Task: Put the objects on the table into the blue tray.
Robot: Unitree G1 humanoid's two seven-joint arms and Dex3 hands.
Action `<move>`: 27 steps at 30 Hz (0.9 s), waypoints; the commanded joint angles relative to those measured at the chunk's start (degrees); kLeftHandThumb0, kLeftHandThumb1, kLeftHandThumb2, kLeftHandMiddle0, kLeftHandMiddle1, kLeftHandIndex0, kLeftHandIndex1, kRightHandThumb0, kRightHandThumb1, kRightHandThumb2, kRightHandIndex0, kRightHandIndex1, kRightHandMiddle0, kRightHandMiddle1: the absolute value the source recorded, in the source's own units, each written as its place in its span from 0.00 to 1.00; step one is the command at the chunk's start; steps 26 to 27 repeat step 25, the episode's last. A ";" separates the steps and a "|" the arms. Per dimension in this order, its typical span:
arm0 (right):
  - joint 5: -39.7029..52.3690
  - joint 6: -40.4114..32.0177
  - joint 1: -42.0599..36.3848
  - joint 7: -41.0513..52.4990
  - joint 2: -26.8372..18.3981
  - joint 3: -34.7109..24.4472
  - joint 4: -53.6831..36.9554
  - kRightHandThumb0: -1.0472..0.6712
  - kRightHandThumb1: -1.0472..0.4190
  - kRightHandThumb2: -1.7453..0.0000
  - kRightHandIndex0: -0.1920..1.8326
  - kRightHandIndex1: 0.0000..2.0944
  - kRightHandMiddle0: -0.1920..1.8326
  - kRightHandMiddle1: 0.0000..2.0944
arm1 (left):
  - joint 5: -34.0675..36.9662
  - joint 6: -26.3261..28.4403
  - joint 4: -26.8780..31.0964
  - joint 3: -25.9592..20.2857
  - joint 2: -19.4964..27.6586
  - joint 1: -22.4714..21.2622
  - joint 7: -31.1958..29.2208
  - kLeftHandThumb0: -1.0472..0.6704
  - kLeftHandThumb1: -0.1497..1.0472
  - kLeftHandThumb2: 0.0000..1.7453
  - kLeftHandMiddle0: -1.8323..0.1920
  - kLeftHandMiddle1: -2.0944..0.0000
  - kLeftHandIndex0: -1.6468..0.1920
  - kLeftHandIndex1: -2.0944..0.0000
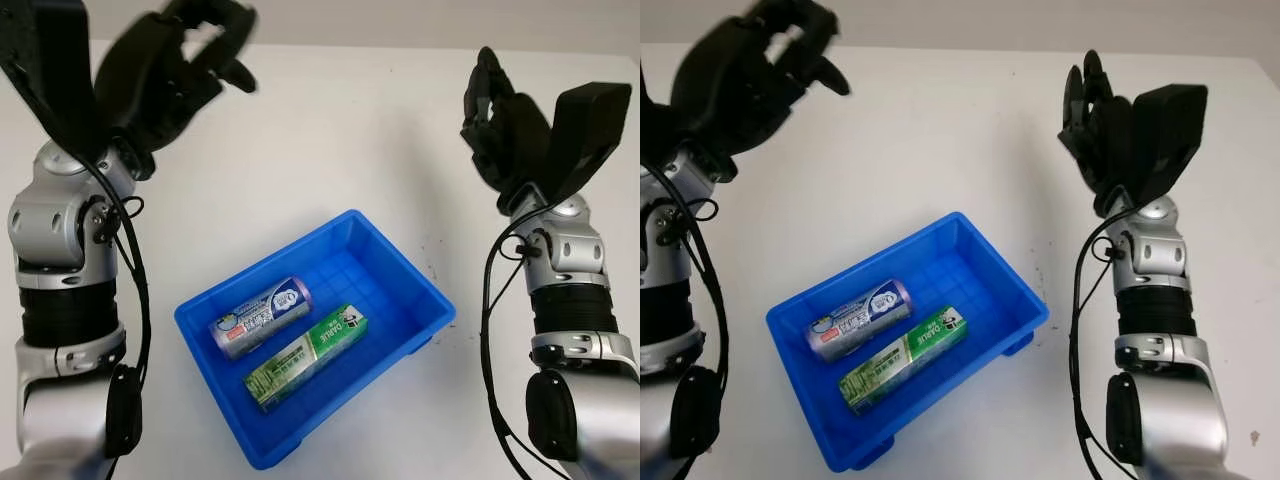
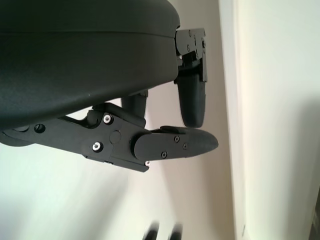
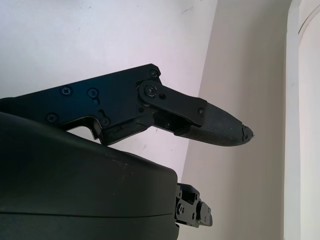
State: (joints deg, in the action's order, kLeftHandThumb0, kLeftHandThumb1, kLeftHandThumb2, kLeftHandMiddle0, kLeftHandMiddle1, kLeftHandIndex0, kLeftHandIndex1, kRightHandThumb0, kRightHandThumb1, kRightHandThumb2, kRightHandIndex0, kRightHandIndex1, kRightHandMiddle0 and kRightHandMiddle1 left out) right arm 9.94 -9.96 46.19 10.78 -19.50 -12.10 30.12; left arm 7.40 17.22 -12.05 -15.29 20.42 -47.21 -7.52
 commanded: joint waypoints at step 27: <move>0.39 6.42 2.87 0.16 1.70 -0.54 9.39 0.15 0.00 0.57 0.00 0.00 0.00 0.00 | 0.16 -20.83 -31.73 1.92 5.09 1.86 -10.77 0.19 1.00 0.42 1.00 1.00 1.00 1.00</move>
